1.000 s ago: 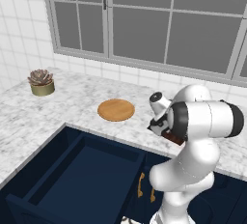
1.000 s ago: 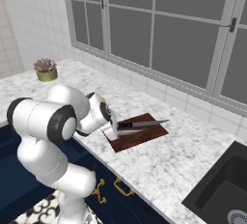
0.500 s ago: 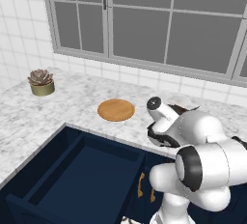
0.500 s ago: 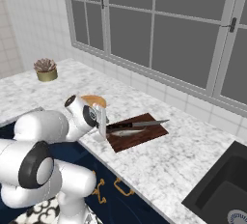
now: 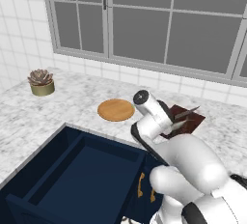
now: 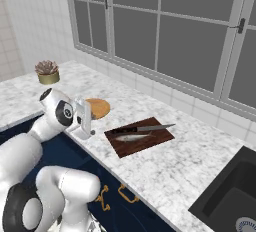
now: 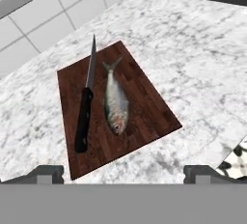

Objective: Pick up the knife from the drawer and place it on the cutting board. Then place the meat from the plate to the cutting board.

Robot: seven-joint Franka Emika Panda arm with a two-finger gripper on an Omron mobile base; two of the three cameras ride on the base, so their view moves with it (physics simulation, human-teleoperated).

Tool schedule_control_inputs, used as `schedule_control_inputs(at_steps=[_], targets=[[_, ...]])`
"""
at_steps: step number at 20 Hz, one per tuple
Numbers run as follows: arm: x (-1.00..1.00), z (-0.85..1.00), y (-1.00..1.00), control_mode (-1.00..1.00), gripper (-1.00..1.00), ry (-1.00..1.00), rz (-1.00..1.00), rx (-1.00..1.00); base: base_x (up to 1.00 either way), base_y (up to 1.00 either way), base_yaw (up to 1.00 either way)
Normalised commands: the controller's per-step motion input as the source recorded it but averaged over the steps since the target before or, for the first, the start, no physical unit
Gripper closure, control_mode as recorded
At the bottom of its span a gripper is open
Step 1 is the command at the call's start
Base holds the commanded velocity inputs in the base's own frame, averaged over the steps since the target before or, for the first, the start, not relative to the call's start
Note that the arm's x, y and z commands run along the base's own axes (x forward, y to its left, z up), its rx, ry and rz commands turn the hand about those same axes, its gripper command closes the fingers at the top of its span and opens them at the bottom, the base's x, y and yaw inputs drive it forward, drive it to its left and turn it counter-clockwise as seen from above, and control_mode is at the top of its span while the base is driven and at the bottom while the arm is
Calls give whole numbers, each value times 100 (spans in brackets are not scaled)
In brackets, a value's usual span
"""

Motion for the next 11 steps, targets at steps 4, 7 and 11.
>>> schedule_control_inputs(at_steps=[4,7,11], targets=[[-38,43,78,-100,-100,-1,0,-8,0,0,0],[-57,29,69,-100,-100,-8,0,-4,0,0,0],[-57,16,74,-100,-100,-9,0,-7,0,0,0]])
